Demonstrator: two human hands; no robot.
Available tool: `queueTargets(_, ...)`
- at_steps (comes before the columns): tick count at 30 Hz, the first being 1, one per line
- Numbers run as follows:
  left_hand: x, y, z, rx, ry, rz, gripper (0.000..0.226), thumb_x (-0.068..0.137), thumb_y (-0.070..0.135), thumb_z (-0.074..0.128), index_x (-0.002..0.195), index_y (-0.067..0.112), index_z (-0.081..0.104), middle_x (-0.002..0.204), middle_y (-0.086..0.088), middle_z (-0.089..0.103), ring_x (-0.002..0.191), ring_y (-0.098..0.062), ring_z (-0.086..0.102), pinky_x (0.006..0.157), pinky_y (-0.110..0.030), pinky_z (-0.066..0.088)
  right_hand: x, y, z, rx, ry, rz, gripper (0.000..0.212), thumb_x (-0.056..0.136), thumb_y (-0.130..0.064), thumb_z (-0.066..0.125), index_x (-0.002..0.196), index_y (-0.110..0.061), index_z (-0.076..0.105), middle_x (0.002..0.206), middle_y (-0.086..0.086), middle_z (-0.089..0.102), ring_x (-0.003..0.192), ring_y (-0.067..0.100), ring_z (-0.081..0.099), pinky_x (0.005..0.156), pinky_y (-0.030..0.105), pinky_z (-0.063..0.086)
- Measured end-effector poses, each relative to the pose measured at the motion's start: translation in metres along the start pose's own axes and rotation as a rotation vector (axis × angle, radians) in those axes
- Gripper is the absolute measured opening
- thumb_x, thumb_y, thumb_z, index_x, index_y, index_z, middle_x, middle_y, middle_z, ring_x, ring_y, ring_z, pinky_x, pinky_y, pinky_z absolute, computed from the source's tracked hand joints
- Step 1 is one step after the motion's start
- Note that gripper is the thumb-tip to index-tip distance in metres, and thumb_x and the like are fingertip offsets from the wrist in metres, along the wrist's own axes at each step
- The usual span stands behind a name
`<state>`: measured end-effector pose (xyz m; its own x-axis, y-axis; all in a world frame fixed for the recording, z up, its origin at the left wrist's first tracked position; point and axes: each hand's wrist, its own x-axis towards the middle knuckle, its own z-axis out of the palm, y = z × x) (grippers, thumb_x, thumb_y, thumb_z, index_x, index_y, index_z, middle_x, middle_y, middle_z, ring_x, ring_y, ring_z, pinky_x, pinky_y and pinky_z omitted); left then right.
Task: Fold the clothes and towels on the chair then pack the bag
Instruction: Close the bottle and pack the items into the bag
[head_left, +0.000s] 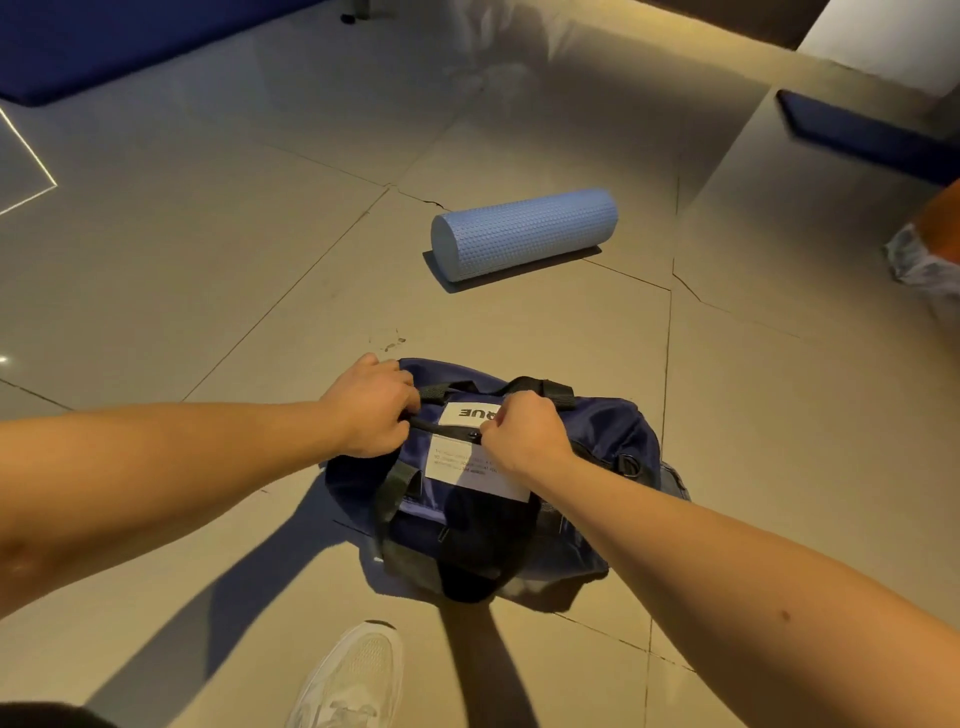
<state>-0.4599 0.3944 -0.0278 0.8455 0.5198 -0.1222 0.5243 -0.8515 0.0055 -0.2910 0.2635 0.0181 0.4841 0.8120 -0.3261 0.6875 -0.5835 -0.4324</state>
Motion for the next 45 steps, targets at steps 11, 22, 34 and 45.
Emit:
queueTargets(11,0.019,0.045,-0.009,0.001,0.017,0.151,0.022,0.1,0.045,0.058,0.103,0.029,0.073,0.097,0.013,0.065,0.089,-0.012,0.054,0.083,-0.03,0.039,-0.018,0.022,-0.006,0.062,0.098,0.013,0.017,0.096,-0.022,0.059,0.089,-0.008,0.066,0.091,0.011,0.068,0.084,0.03,0.066,0.071,0.041,0.058)
queueTargets(22,0.039,0.089,-0.031,-0.141,0.054,0.184,0.036,0.088,0.062,0.058,0.103,0.03,0.064,0.101,0.009,0.059,0.09,-0.012,0.052,0.081,-0.029,0.039,-0.026,0.069,-0.038,0.26,0.114,0.063,0.021,0.096,-0.02,0.063,0.087,-0.002,0.071,0.08,0.013,0.072,0.078,0.03,0.069,0.071,0.047,0.059)
queueTargets(34,0.053,0.117,-0.035,0.006,-0.016,0.221,0.028,0.102,0.045,0.054,0.109,0.024,0.071,0.108,0.003,0.064,0.101,-0.021,0.058,0.085,-0.033,0.041,-0.029,0.117,-0.064,0.237,0.156,0.136,0.027,0.094,-0.014,0.06,0.076,0.005,0.062,0.068,0.02,0.059,0.061,0.023,0.05,0.055,0.035,0.041)
queueTargets(45,0.057,0.138,-0.047,0.009,-0.104,0.046,0.023,0.097,0.039,0.06,0.102,0.02,0.071,0.101,-0.002,0.066,0.091,-0.024,0.062,0.079,-0.039,0.056,-0.017,0.162,-0.089,0.284,0.041,0.182,0.026,0.096,-0.018,0.063,0.08,0.002,0.071,0.076,0.017,0.075,0.066,0.03,0.074,0.062,0.039,0.062)
